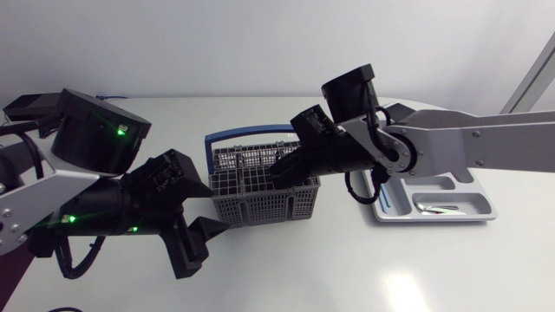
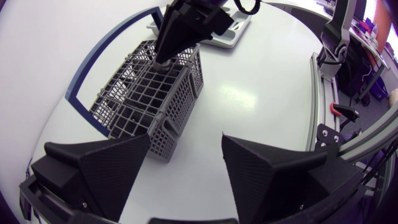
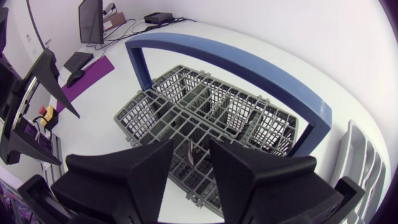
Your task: Unload the cutlery basket into the drawer organizer.
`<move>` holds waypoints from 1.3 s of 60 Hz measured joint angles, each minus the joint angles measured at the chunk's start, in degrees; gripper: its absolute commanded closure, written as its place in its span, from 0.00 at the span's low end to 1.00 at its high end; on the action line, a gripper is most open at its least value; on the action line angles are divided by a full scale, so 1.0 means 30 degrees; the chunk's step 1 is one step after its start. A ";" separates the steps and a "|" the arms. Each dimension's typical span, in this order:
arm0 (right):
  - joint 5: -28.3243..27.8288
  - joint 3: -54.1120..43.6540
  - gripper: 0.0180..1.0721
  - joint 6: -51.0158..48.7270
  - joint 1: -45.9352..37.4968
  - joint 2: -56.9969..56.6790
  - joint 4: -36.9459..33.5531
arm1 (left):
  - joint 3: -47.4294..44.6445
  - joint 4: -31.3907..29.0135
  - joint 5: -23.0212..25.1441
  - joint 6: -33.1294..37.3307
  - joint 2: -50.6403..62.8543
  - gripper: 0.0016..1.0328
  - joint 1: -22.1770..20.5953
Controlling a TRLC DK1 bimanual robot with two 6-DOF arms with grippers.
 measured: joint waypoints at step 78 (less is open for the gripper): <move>0.0146 0.0000 0.94 0.1326 0.0641 -0.0284 -0.0219 | -0.0007 0.0044 -0.0138 0.0000 -0.0073 0.05 -0.0219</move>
